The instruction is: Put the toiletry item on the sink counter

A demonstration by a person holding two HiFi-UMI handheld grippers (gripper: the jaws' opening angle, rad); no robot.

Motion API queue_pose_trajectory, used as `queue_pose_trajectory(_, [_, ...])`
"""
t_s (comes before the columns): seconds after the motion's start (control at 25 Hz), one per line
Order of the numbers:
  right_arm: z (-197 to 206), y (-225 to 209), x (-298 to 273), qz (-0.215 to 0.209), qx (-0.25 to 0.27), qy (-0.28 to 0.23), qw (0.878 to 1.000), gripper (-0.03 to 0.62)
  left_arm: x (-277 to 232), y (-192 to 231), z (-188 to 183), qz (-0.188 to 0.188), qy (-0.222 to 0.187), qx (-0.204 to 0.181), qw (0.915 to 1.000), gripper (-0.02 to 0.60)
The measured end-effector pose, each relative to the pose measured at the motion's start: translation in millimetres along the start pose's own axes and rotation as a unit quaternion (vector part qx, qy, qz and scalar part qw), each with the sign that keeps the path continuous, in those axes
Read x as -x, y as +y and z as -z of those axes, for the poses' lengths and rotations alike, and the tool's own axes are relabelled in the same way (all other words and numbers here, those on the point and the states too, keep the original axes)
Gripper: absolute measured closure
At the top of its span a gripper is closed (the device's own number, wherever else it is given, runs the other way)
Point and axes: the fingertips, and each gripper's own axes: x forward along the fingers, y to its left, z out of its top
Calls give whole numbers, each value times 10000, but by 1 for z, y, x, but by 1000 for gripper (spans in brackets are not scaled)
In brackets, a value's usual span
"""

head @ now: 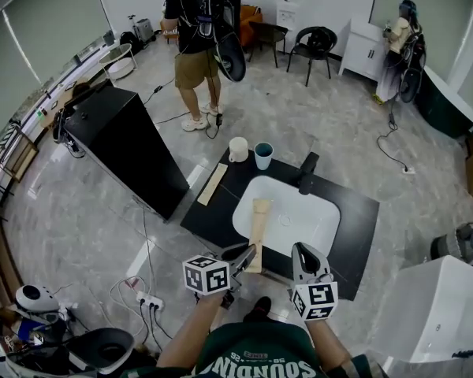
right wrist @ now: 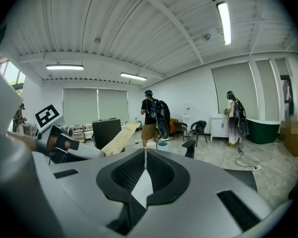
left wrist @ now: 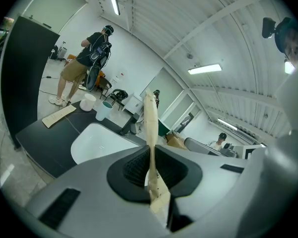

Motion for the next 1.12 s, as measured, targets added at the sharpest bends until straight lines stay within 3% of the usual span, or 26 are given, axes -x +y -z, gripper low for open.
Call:
queue_pose_trajectory(0.64, [-5, -10, -61, -22, -180, 112, 9998, 551, -29, 45, -38, -30, 206, -7, 9998, 541])
queue_pose_trajectory(1.12, [-31, -7, -139, 513, -282, 178, 9981, 551, -65, 95, -91, 509, 935, -283, 9939, 541])
